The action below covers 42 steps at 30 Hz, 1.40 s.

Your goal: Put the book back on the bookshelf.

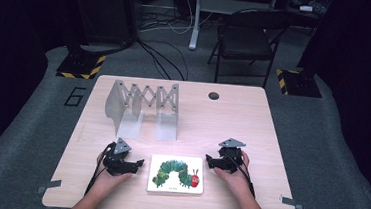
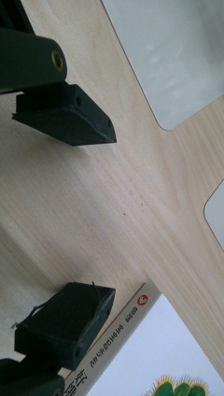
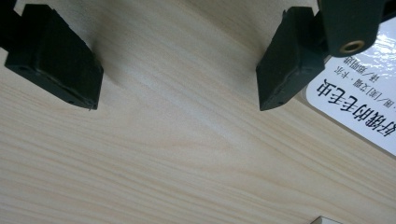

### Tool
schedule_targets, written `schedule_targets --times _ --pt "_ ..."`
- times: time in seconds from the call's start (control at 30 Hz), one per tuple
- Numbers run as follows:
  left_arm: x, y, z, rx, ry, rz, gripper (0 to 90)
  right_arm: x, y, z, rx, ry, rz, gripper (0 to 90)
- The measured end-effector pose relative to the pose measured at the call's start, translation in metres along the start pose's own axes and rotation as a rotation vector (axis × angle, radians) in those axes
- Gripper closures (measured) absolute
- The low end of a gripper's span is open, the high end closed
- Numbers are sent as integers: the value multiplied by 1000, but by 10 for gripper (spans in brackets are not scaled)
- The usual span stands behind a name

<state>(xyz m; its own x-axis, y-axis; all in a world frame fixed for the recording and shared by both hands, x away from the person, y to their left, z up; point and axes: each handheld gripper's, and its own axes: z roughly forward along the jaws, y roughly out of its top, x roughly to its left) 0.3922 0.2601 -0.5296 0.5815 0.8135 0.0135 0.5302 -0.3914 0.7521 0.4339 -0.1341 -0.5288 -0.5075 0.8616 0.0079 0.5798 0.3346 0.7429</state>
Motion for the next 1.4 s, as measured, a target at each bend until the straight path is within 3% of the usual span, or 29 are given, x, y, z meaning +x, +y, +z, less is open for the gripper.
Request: schedule_targets --times 0.3,0.53,0.6,0.73,0.83,0.87,1.0,1.13,1.27,1.4 --pt "-3 2 -2 16 18 -19 229 0 0 0 -2 -4 -2 143" --pt "-5 5 -6 46 8 -12 332 1 7 -5 51 8 7 330" --pt "-5 7 -9 59 -11 -10 338 2 9 -7 68 10 14 353" --pt "-9 9 -14 49 -5 -9 343 4 11 -11 103 34 31 392" --pt "-10 10 -20 81 -44 -12 342 4 12 -12 124 48 27 403" --pt "-12 9 -21 69 -36 -12 342 5 13 -13 132 48 34 404" --pt "-18 10 -24 75 -78 -10 361 6 15 -14 124 51 31 412" --pt "-25 11 -26 92 -82 3 355 8 17 -17 131 62 45 412" --pt "-33 13 -30 100 -103 20 359 11 19 -21 125 67 24 415" --pt "-38 18 -33 118 -137 4 373 15 21 -25 121 77 23 418"
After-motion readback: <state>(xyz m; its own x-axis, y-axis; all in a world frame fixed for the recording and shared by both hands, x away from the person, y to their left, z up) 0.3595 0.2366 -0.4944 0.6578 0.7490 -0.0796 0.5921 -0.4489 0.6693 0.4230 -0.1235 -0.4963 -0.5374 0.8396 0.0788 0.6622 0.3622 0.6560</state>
